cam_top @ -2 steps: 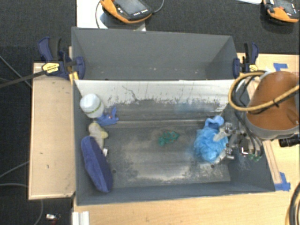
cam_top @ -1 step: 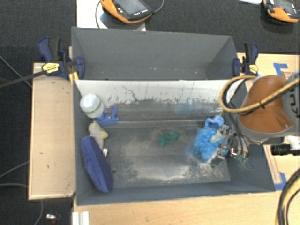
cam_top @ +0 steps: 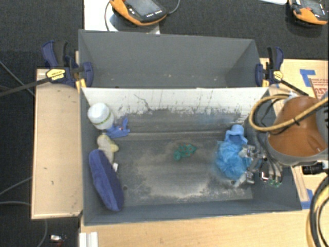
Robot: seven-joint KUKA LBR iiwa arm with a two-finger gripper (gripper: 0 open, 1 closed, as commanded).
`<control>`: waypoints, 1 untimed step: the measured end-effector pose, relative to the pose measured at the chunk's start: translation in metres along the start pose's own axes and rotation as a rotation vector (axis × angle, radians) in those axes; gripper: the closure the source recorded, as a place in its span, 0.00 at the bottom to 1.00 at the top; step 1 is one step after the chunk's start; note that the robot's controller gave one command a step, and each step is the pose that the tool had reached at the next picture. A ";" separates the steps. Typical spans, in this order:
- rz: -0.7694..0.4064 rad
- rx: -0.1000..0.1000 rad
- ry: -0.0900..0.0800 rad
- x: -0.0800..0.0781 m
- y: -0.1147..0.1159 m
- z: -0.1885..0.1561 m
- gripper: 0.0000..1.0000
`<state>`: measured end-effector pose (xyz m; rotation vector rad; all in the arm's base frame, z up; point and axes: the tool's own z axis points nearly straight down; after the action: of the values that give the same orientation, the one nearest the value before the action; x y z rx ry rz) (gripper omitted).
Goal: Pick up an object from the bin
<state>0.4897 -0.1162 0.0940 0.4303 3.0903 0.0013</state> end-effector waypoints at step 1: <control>0.071 -0.001 0.002 -0.001 -0.015 -0.014 0.00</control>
Offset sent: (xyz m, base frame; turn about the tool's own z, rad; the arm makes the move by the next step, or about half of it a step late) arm 0.0113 -0.0102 0.0369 -0.0344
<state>0.4860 -0.1310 0.1078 0.5404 3.0754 0.0048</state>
